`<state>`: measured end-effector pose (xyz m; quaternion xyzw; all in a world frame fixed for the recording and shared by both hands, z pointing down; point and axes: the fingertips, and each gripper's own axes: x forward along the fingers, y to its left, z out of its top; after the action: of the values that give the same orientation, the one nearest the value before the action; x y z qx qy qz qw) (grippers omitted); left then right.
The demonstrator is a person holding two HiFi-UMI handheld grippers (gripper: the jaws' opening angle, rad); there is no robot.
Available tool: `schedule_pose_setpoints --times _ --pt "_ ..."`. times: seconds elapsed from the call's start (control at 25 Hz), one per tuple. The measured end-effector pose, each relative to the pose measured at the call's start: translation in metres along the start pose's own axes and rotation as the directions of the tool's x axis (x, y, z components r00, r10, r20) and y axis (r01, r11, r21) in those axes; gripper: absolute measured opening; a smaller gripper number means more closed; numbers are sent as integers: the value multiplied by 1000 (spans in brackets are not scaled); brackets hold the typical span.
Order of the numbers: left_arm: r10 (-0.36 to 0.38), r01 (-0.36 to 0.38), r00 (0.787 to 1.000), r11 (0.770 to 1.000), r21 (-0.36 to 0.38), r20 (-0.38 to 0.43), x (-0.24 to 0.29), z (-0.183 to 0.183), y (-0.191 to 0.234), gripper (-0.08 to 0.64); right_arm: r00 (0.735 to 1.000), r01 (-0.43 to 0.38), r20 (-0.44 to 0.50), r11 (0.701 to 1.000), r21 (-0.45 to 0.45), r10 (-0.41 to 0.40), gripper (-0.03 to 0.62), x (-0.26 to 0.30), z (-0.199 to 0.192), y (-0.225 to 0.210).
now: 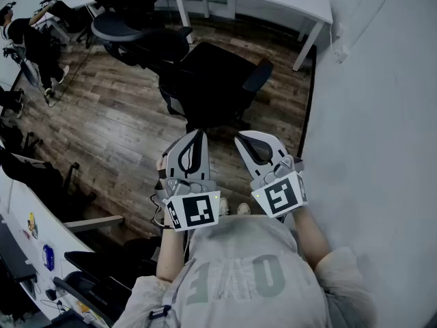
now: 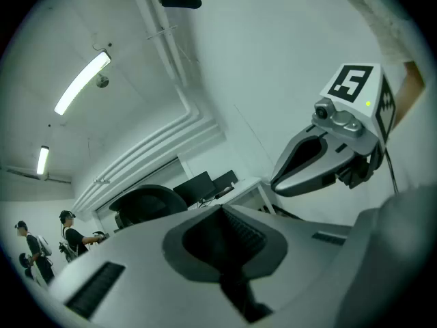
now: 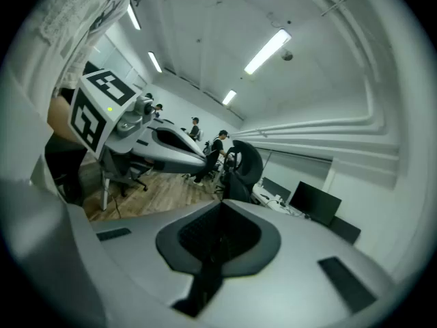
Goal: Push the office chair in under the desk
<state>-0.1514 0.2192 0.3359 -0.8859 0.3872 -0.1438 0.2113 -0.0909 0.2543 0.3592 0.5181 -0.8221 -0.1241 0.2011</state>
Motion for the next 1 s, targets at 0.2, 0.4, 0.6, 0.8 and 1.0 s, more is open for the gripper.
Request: schedule_pose_setpoints --times 0.2,0.4,0.6,0.8,1.0 --pt "-10 10 1000 1000 11 4 3 -3 1 15 990 -137 -70 965 -222 125 20 12 -10 20" --pt "-13 14 1000 1000 16 -8 1 -10 -1 15 992 -110 -74 977 -181 98 20 15 -16 13" --pt "-11 11 1000 1000 -4 -11 0 -17 5 15 993 -95 -81 988 -122 85 20 19 -22 6" --pt "-12 12 1000 1000 -25 -7 6 -29 20 15 991 -89 -113 988 -123 76 20 34 -26 2" --pt "-29 30 999 998 -54 19 21 -38 33 15 992 -41 -120 996 -82 31 20 48 -32 -13"
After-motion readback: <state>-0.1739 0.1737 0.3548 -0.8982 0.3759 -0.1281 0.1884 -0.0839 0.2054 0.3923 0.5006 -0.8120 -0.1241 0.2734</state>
